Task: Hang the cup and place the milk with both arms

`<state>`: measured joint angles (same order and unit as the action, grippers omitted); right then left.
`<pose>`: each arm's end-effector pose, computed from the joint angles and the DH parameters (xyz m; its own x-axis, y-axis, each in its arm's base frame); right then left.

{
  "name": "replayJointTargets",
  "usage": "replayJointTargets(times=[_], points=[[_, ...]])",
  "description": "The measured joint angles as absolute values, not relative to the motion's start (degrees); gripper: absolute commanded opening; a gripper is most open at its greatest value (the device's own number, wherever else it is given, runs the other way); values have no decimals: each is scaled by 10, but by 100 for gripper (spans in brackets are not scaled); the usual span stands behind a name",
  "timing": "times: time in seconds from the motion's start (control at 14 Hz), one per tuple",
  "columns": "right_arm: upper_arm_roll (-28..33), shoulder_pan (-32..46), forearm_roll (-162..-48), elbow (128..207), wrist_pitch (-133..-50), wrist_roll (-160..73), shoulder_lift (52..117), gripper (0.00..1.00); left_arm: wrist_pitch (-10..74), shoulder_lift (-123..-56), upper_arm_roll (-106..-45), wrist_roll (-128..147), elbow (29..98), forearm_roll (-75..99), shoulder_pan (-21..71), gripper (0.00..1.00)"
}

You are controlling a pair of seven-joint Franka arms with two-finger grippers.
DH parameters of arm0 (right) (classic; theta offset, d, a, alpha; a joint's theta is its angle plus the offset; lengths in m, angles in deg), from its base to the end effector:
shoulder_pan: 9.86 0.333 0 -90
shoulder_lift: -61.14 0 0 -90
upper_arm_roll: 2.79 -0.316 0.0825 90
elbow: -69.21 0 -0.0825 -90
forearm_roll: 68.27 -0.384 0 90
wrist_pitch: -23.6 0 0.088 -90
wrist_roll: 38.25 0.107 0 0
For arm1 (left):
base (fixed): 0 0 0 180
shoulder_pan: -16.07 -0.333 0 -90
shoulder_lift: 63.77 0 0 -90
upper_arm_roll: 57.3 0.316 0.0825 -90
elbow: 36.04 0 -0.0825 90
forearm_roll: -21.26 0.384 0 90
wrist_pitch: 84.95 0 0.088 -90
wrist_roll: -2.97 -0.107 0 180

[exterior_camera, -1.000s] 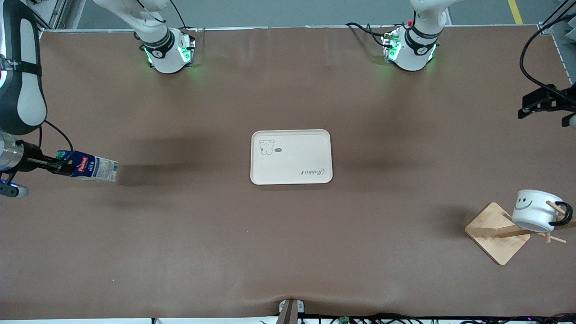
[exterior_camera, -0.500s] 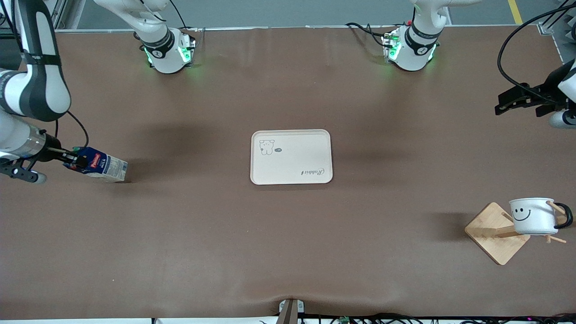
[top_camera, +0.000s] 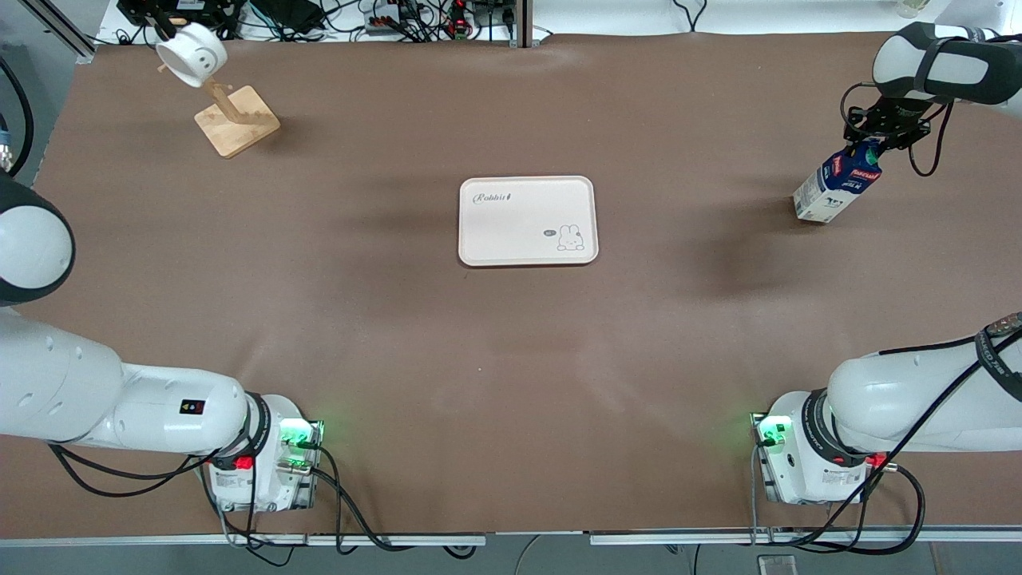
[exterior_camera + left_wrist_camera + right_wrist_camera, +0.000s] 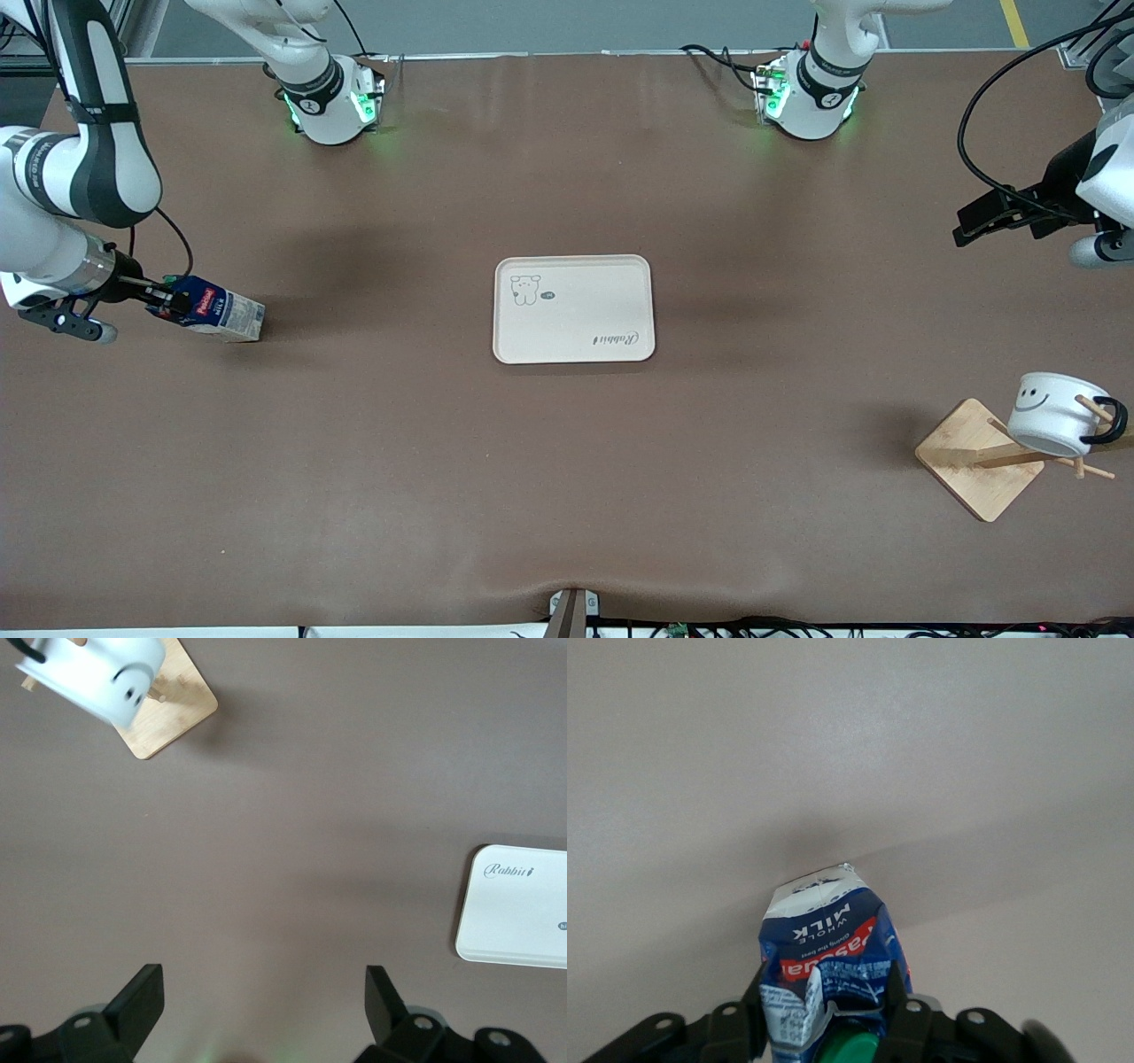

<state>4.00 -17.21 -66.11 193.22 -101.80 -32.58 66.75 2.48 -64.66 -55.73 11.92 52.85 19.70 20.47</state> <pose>0.5247 -0.1331 0.3453 0.9456 -0.3179 -0.0691 -0.3152 -0.9478 0.0477 0.5538 -0.0305 0.6212 0.9934 0.1054 -0.0447 0.1064 -0.9941 0.0201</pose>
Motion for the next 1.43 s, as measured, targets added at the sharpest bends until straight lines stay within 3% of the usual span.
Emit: replayJointTargets(times=[0.21,0.29,0.36,0.43,0.86,1.43], points=[[40,-173,-661,1934,-1018,-326,667,73,28,-641,-557,128,531,197,204,100],[40,-173,-661,1934,-1017,-326,667,81,33,-640,-557,135,532,197,205,100],[40,-174,-661,1934,-1017,-326,667,96,37,-640,-558,137,532,197,206,100],[40,-174,-661,1934,-1017,-326,667,100,38,-640,-561,141,533,197,208,100],[40,-174,-661,1903,-978,-326,660,100,28,-631,-572,149,533,197,209,100],[24,-167,-661,1644,-742,-345,688,100,-7,-606,-570,149,533,200,205,100]])
